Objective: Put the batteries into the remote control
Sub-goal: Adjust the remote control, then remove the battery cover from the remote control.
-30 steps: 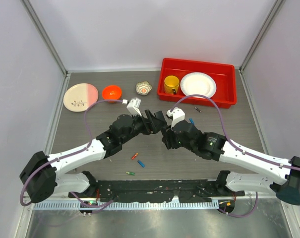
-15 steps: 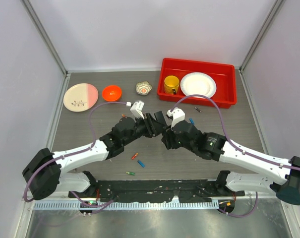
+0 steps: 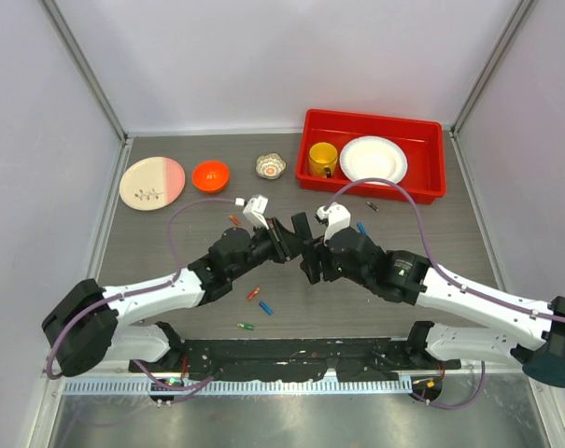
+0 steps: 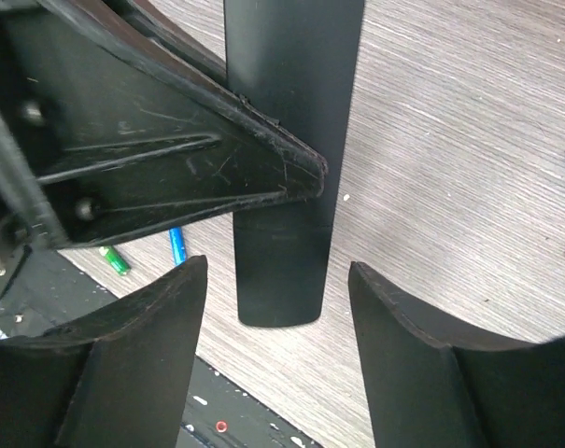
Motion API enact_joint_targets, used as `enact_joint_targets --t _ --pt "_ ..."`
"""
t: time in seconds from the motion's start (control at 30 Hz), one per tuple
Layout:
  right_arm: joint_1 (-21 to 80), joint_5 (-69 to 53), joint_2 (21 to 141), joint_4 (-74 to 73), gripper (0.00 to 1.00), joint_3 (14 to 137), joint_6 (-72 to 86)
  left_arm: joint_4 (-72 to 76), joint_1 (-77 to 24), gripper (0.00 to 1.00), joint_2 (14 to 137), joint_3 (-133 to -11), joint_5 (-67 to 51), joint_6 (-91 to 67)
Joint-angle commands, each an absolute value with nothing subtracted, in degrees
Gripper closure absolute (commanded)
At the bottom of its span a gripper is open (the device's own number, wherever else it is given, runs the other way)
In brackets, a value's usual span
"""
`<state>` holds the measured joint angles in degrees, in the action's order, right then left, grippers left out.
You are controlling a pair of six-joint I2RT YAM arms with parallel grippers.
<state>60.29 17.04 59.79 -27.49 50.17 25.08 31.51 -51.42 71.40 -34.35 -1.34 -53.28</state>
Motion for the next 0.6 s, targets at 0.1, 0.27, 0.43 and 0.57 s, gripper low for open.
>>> enact_joint_targets --t 0.1,0.27,0.43,0.57 --pt "60.47 15.39 53.18 -24.79 0.15 53.35 28.21 36.73 -51.33 1.0 64.79 -28.57 8.78 -50.72" --pt "60.47 16.78 50.37 -18.66 0.12 48.7 34.17 42.07 -50.89 1.0 58.19 -23.13 13.79 -48.52" --pt "60.38 20.83 44.57 -3.02 0.12 34.76 49.55 56.47 -50.89 1.0 56.42 -17.06 16.43 -47.64" --pt "57.49 16.81 45.08 6.93 0.11 30.94 56.77 62.57 -50.8 1.0 56.86 -13.81 17.58 -47.29"
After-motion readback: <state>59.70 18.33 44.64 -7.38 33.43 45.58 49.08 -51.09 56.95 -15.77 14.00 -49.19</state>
